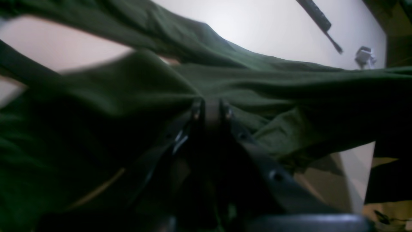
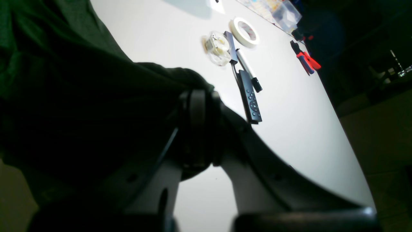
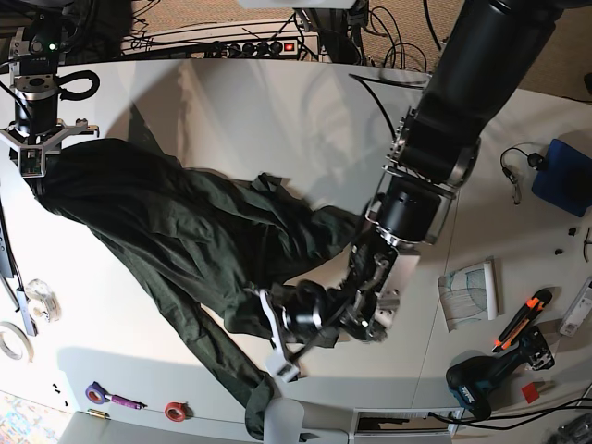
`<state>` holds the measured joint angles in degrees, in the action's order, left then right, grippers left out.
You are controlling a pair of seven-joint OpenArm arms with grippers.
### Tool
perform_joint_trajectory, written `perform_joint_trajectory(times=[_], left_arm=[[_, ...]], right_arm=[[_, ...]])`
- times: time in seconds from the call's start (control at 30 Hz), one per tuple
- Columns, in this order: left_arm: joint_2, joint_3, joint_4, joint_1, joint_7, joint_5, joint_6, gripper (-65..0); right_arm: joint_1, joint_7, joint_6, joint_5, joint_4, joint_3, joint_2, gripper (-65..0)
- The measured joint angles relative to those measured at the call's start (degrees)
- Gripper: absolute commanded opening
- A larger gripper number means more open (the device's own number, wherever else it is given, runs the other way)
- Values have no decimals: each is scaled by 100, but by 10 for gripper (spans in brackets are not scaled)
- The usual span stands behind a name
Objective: Layout the t-shirt on the table in an organized manner, then fold the t-shirt properly
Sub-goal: 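Reach the left gripper into the shirt and grasp a sleeve, then adjust the left gripper's grip on the sleeve cuff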
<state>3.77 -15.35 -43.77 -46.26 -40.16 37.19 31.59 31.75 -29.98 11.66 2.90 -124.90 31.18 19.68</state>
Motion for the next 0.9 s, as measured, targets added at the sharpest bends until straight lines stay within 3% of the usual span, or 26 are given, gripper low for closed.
perform_joint_trajectory(times=[0.17, 0.27, 0.33, 0.4, 0.47, 0.6, 0.7, 0.9], left_arm=[[-284, 0, -138, -9, -15, 37, 20, -647], [-446, 0, -133, 103, -39, -136, -28, -411], [-525, -4, -133, 208, -2, -146, -308, -338], [-623, -7, -133, 328, 11, -157, -544, -336], [-765, -15, -133, 472, 468, -417, -732, -336], [-1045, 4, -133, 741, 1248, -1388, -1963, -337], [-1141, 4, -116, 931, 1421, -1467, -2240, -337], [-929, 4, 153, 1029, 1738, -1434, -2243, -346]], right_arm=[[-2, 0, 0, 0, 0, 0, -2, -650], [-4, 0, -2, 0, 0, 0, 0, -650], [-13, 0, -2, 0, 0, 0, -2, -650], [-13, 0, -2, 0, 0, 0, -2, -650], [-13, 0, -2, 0, 0, 0, -2, -650], [-15, 0, 0, 0, 0, 0, -2, -650], [-13, 0, 0, 0, 0, 0, -2, -650], [-15, -2, 0, 0, 0, 0, 0, -650]])
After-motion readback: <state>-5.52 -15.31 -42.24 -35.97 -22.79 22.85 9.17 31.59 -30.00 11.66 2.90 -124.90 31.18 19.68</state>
